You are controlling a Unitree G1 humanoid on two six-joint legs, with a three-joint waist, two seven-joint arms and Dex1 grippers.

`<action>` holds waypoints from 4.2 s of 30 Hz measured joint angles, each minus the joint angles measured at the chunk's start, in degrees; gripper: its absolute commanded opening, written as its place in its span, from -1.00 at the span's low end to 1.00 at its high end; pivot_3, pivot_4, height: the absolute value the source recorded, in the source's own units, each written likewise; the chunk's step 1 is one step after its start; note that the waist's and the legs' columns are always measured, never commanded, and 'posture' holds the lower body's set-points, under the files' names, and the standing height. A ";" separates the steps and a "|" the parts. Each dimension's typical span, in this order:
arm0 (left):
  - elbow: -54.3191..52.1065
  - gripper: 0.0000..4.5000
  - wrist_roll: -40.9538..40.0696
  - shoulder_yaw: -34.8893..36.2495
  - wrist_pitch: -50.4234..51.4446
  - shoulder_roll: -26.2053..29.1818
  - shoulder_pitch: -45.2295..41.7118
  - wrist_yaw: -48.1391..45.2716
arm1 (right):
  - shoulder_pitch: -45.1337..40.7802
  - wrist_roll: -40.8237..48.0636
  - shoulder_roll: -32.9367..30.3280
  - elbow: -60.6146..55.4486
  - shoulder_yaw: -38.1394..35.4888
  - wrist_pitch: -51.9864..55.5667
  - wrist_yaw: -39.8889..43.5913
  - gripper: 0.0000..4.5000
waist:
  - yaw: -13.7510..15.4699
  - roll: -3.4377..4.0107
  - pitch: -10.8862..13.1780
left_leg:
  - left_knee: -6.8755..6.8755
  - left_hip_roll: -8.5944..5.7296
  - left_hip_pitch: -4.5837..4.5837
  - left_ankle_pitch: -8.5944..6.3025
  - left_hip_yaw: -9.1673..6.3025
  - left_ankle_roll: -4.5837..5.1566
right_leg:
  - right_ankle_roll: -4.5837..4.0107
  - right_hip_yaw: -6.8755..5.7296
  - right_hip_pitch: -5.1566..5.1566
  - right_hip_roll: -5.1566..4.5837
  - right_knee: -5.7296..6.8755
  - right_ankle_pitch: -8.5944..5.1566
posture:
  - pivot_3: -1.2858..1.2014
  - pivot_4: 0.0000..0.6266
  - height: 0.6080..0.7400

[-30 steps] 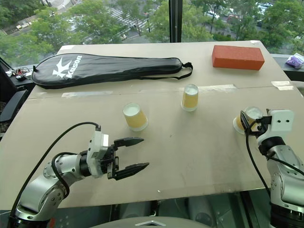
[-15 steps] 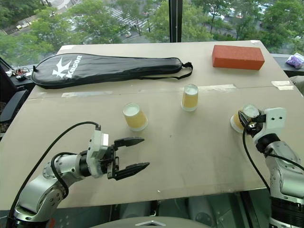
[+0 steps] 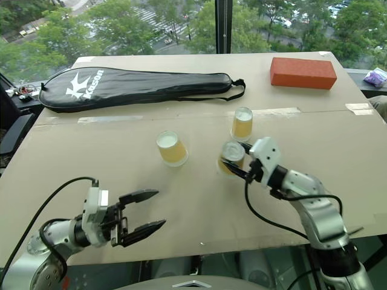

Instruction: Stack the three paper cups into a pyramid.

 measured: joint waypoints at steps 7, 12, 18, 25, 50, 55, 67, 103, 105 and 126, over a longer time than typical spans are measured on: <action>-0.03 1.00 0.13 0.51 -2.13 -0.78 1.62 0.53 | -5.58 -4.90 0.81 7.30 5.00 -1.12 1.74 -0.08 | 0.21 -0.04 -0.02 | 0.00 -0.01 -0.07 0.00 -0.05 0.00 | -0.04 -0.19 0.02 -0.03 -0.07 0.02 | 0.03 -0.52 1.00; -0.21 1.00 -0.08 0.49 -2.08 -0.85 1.83 0.93 | -6.30 -7.77 -0.45 11.97 5.23 -3.57 2.56 0.99 | 0.08 -0.03 -0.02 | -0.01 -0.02 -0.05 0.00 -0.03 0.00 | -0.06 -0.21 0.03 -0.02 -0.06 0.03 | 0.03 -0.52 1.00; -0.93 1.00 -0.75 0.54 -1.38 -0.94 1.74 1.97 | -4.68 0.38 -2.92 3.33 -2.32 -1.91 5.07 0.99 | 0.18 -0.01 0.01 | -0.02 -0.01 -0.09 0.00 -0.13 0.00 | -0.02 -0.23 0.02 -0.02 -0.06 0.02 | 0.03 -0.52 1.00; -0.92 1.00 -2.43 1.05 -0.96 -0.87 1.19 0.82 | -14.08 8.86 -4.65 1.56 -10.04 6.57 2.54 0.99 | -0.14 -0.02 0.00 | -0.02 0.03 0.04 0.00 -0.11 0.00 | 0.03 -0.21 0.05 0.02 -0.05 0.00 | 0.03 -0.52 1.00; -8.71 1.00 -9.91 8.81 2.34 -2.05 5.38 3.58 | -29.22 -10.08 6.34 35.27 -3.63 -1.12 -7.30 0.99 | -0.18 0.05 0.05 | -0.30 -0.03 -0.10 0.01 0.03 0.00 | -0.21 -0.23 -0.11 0.02 -0.13 0.14 | 0.03 -0.52 1.00; -11.05 1.00 -10.01 8.76 2.94 -2.30 6.09 5.34 | -28.38 -10.77 5.97 31.74 -3.66 -0.70 -7.37 0.99 | -0.17 0.03 0.03 | -0.36 -0.03 -0.08 0.01 0.02 0.00 | -0.21 -0.25 -0.11 0.03 -0.14 0.14 | 0.03 -0.52 1.00; -11.99 1.00 -10.83 8.58 5.54 -1.34 1.77 6.82 | -26.37 -9.38 6.88 36.67 -5.63 4.19 -7.18 0.22 | -0.24 0.06 0.05 | -0.37 -0.07 -0.08 0.01 0.06 -0.01 | -0.21 -0.24 -0.11 0.04 -0.13 0.14 | 0.03 -0.52 1.00; -8.79 1.00 -10.32 5.50 10.11 1.58 -2.44 2.66 | 8.11 1.65 -9.52 -4.47 -7.63 6.71 4.24 -0.07 | -0.81 0.12 0.13 | -0.40 -0.06 0.09 0.01 -0.03 0.00 | 0.01 -0.12 0.00 0.12 -0.19 0.00 | 0.03 -0.52 1.00; -8.79 1.00 -10.30 5.62 10.05 1.35 -2.16 2.70 | 7.26 0.09 -9.24 -3.59 -5.70 5.68 4.00 -0.07 | -0.82 0.12 0.13 | -0.39 -0.06 0.10 0.01 -0.03 0.00 | 0.02 -0.12 0.01 0.13 -0.19 0.00 | 0.03 -0.52 1.00; -8.79 1.00 -10.22 6.11 9.10 0.33 -1.44 3.81 | 1.44 -3.51 -9.49 4.69 -3.56 1.72 5.79 0.97 | -0.63 -0.06 0.02 | -0.37 -0.06 0.09 0.01 -0.02 0.00 | -0.05 -0.14 0.02 0.13 -0.16 0.04 | 0.03 -0.52 1.00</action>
